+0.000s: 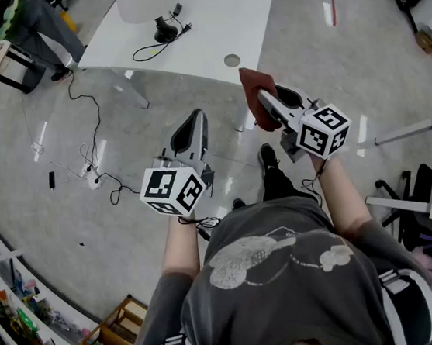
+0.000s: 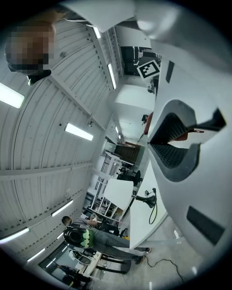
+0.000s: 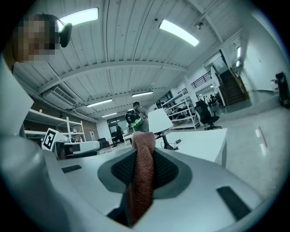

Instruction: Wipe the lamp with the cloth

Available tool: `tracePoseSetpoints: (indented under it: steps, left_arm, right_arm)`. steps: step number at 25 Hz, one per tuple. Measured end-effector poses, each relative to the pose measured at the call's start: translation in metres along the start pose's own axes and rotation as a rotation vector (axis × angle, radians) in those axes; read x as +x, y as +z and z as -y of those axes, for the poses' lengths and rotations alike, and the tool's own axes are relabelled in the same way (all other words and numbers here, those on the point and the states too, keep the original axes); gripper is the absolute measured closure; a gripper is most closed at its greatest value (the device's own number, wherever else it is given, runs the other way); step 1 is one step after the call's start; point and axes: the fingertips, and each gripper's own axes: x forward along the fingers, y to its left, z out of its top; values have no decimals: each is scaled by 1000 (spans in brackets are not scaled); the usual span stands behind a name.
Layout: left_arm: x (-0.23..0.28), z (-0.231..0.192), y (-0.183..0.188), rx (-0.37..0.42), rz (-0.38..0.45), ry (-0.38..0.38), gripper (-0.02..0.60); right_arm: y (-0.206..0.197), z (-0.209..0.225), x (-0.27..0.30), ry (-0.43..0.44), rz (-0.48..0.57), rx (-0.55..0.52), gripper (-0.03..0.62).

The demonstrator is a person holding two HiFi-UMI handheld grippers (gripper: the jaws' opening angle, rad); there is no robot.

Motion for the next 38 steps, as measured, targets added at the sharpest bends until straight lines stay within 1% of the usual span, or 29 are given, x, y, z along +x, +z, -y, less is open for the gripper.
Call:
tracePoseSetpoints:
  steps: [3, 5, 9, 13, 17, 21, 28, 33, 38]
  left_arm:
    - [24, -3, 0, 7, -2, 11, 574]
    - [42, -10, 0, 14, -8, 32, 574]
    - [75, -27, 11, 29, 7, 98, 574]
    - [107, -45, 30, 53, 63, 193, 574]
    - [142, -51, 39, 65, 78, 238, 574]
    - [169, -61, 44, 62, 94, 290, 574]
    - [196, -72, 53, 76, 106, 343, 574]
    - [203, -91, 65, 100, 103, 362, 574]
    - [215, -122, 80, 103, 112, 361, 574]
  right_arm:
    - [9, 25, 12, 8, 1, 16, 508]
    - [17, 41, 24, 25, 2, 23, 508]
    - [39, 69, 54, 84, -4, 21, 508]
    - [67, 104, 82, 134, 8, 22, 508]
    - [86, 139, 95, 163, 4, 27, 508]
    - [97, 163, 110, 201, -10, 23, 508]
    - [110, 186, 135, 258, -32, 10, 508]
    - [113, 192, 162, 259, -33, 27, 508]
    - [125, 196, 194, 241, -37, 5, 508]
